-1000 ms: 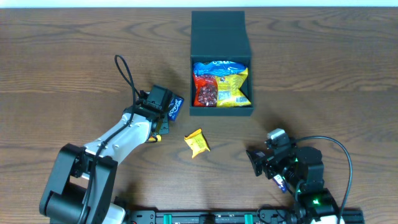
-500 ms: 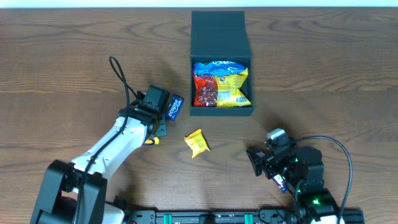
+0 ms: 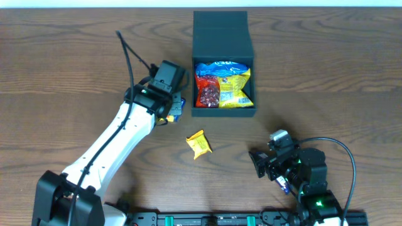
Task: Pack container
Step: 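Lift the Julie's pack and carry it over the black box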
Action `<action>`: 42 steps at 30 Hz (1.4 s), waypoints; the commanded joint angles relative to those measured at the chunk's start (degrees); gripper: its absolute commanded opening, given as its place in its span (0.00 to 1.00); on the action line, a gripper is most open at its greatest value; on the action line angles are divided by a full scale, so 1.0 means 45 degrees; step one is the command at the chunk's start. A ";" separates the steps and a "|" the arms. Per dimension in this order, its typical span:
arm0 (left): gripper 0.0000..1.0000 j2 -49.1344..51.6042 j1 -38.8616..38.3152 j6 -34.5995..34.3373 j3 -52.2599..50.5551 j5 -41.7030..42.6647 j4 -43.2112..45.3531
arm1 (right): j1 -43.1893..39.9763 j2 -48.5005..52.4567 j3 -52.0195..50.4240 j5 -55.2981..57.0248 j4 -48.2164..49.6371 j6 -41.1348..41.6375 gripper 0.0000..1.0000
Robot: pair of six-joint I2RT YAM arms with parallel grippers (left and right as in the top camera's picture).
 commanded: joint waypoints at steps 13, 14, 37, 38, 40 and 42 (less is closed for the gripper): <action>0.17 0.2458 -0.1525 0.0442 0.4104 -0.0622 -0.1137 | -0.0087 -0.0029 -0.0049 -0.0005 -0.0010 -0.0141 0.99; 0.17 0.2705 -0.1613 0.0442 0.4386 -0.0578 -0.1161 | -0.0087 -0.0029 -0.0049 -0.0005 -0.0010 -0.0141 0.99; 0.21 0.5654 -0.2283 -0.3993 0.5071 -0.0015 -0.0884 | -0.0087 -0.0029 -0.0049 -0.0005 -0.0010 -0.0141 0.99; 0.21 0.5731 -0.2283 -0.3993 0.5071 -0.0029 -0.0806 | -0.0087 -0.0029 -0.0049 -0.0005 -0.0010 -0.0141 0.99; 0.21 0.5829 -0.2283 -0.3988 0.5071 -0.0073 -0.0699 | -0.0087 -0.0029 -0.0049 -0.0005 -0.0010 -0.0141 0.99; 0.20 0.5872 -0.2278 -0.3944 0.5071 -0.0160 -0.0549 | -0.0087 -0.0029 -0.0049 -0.0005 -0.0010 -0.0141 0.99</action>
